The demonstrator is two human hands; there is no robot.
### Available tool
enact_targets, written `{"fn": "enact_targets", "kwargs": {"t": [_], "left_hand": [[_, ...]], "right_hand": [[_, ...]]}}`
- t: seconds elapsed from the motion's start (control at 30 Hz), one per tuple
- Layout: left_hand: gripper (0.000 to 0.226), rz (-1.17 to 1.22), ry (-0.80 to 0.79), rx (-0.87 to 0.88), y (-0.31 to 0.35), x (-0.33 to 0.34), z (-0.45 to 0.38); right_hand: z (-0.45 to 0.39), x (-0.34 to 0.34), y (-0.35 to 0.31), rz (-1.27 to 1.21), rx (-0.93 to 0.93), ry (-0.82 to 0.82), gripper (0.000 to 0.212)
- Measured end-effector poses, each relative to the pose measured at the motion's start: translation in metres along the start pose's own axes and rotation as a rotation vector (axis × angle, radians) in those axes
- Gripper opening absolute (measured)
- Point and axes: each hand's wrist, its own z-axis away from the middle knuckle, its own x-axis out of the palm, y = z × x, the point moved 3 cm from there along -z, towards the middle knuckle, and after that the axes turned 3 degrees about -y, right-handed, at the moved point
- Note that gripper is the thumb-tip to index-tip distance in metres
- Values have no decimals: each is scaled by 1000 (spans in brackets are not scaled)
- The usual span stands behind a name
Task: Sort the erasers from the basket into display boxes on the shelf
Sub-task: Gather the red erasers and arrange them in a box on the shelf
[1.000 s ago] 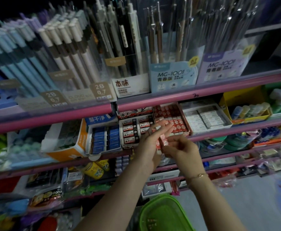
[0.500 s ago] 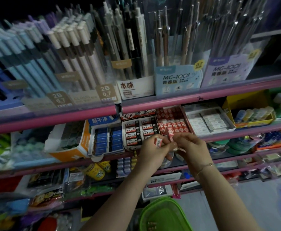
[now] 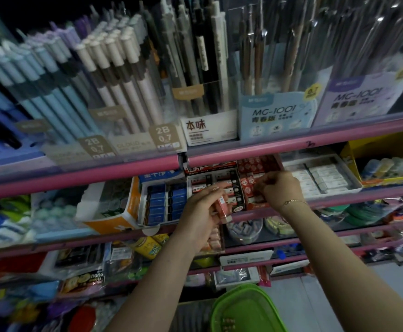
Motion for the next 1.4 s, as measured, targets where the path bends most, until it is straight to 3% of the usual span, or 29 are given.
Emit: {"fn": "enact_targets", "kwargs": {"t": [0.17,0.27,0.33,0.47,0.57,0.63,0.77,0.97,1.07,1.13,1.27,1.4], "left_hand": [[21,-95,36,70,-1,0,0],[21,-23,45,57,-3,5,-1],[22,55,58,31,-3,9,-2],[15,106,82,40,-6,22,0],[12,-160,81,118,-17,33,4],[17,-351,92,187,-23,38,6],[24,-545,34,251,-27,40,5],[27,-773,44,341,-8,43,-15],[19,-1121,118,555,5,41,-27],[28,-1347,37,629,3,41,-35],[38,-1633,-59,668,-10,35,-45],[40,-1700,-40,703,-12,31,-47]], "right_hand": [[4,2,1,65,-29,0,5],[17,-5,-3,95,-149,146,8],[34,-7,-5,-109,-212,143,12],[67,6,1,-696,-115,-193,16],[77,13,16,-1125,90,-166,19],[79,13,24,-1249,161,-155,15],[73,1,30,-1271,179,-178,11],[57,-22,21,-1098,64,-193,18],[42,-32,22,-624,-54,85,19],[34,-32,23,-304,-87,263,17],[21,-14,20,156,-173,228,14],[17,-2,17,377,-239,221,14]]}}
